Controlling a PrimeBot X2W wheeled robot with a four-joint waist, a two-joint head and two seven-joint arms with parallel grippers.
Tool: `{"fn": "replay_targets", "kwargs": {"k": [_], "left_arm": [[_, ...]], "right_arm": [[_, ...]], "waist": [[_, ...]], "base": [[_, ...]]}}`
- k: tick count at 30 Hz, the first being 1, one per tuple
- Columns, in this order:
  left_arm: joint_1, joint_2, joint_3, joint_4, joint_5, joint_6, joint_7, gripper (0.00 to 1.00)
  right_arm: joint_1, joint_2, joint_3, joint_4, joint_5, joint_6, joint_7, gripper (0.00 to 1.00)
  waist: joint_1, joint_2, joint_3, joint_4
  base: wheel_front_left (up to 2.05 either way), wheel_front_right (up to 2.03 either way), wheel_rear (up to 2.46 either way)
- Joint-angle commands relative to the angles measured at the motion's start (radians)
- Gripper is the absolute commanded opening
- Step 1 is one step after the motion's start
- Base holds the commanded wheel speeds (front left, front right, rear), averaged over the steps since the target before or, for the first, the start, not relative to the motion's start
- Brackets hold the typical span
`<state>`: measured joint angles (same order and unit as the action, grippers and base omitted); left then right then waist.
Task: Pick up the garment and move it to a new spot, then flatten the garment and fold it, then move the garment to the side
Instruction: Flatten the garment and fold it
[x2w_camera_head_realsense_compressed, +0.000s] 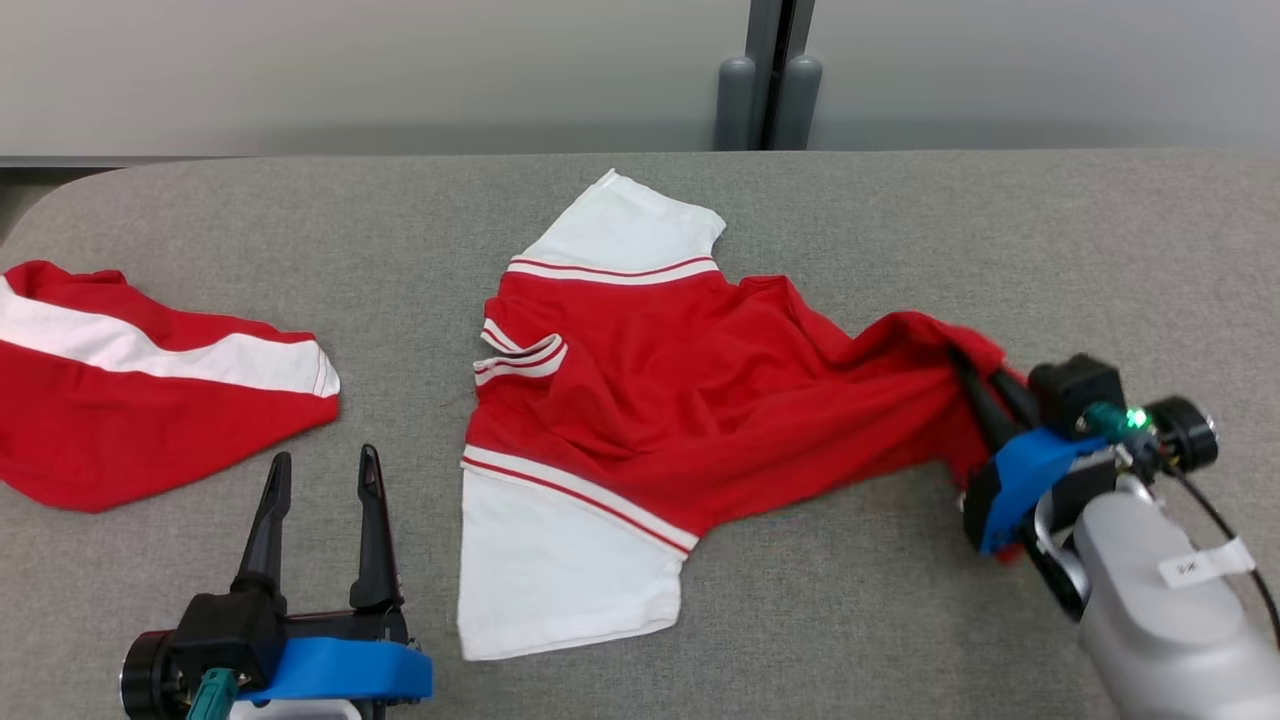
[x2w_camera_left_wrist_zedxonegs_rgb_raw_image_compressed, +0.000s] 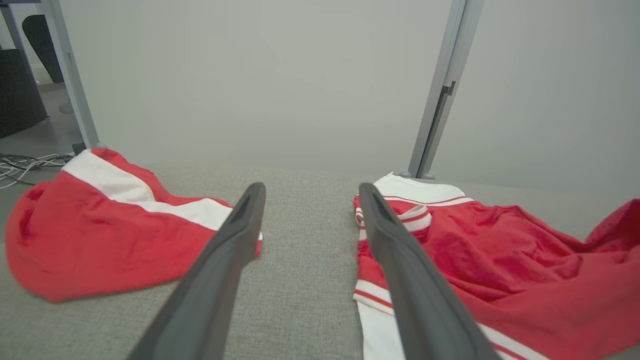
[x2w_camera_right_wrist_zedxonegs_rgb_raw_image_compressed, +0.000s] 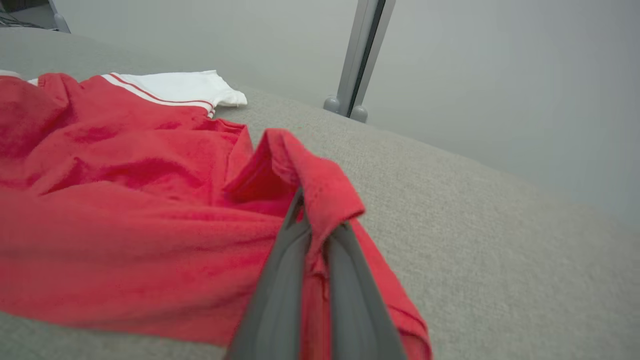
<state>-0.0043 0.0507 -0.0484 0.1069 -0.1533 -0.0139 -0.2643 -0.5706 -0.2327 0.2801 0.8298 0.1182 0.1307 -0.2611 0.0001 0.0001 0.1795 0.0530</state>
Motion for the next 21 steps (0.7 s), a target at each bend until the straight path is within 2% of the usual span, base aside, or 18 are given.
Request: {"fn": "replay_targets", "kwargs": {"k": [1, 6, 7, 8, 9, 13, 21], "left_arm": [[-0.018, 0.000, -0.005, 0.002, -0.004, 0.003, 0.000, 1.00], [-0.027, 0.000, -0.013, 0.009, -0.010, 0.001, 0.000, 1.00], [-0.027, 0.000, -0.014, 0.011, -0.010, 0.001, 0.000, 1.00], [-0.026, 0.000, -0.016, 0.012, -0.011, 0.001, 0.000, 1.00], [-0.023, 0.000, -0.015, 0.014, -0.012, 0.001, 0.000, 1.00], [-0.003, -0.001, -0.006, 0.013, -0.011, 0.002, 0.000, 1.00], [0.014, 0.000, 0.007, 0.007, -0.003, -0.008, 0.000, 1.00]], "right_arm": [[-0.034, -0.008, 0.003, 0.002, 0.019, 0.000, -0.005, 0.00], [-0.094, -0.004, 0.048, 0.072, 0.058, 0.000, -0.003, 0.00], [-0.097, 0.000, 0.063, 0.096, 0.069, 0.000, 0.002, 0.33], [-0.102, 0.005, 0.071, 0.112, 0.086, 0.000, 0.001, 0.91], [-0.105, 0.005, 0.080, 0.120, 0.093, 0.000, -0.001, 1.00], [-0.074, -0.003, 0.079, 0.083, 0.132, 0.000, -0.004, 1.00], [0.150, -0.033, -0.065, -0.219, 0.158, 0.000, -0.004, 1.00]], "waist": [[-0.0001, -0.0001, 0.003, 0.004], [-0.0001, -0.0001, 0.009, 0.017], [-0.0001, -0.0001, 0.008, 0.019], [-0.0001, -0.0001, 0.006, 0.020], [-0.0001, -0.0001, 0.004, 0.021], [-0.0001, -0.0001, -0.010, 0.007], [-0.0001, -0.0001, -0.040, -0.031]], "base": [[0.00, 0.00, 0.00], [0.00, 0.00, 0.00], [0.00, 0.00, 0.00], [0.00, 0.00, 0.00], [0.00, 0.00, 0.00], [0.00, 0.00, 0.00], [0.00, 0.00, 0.00]]}}
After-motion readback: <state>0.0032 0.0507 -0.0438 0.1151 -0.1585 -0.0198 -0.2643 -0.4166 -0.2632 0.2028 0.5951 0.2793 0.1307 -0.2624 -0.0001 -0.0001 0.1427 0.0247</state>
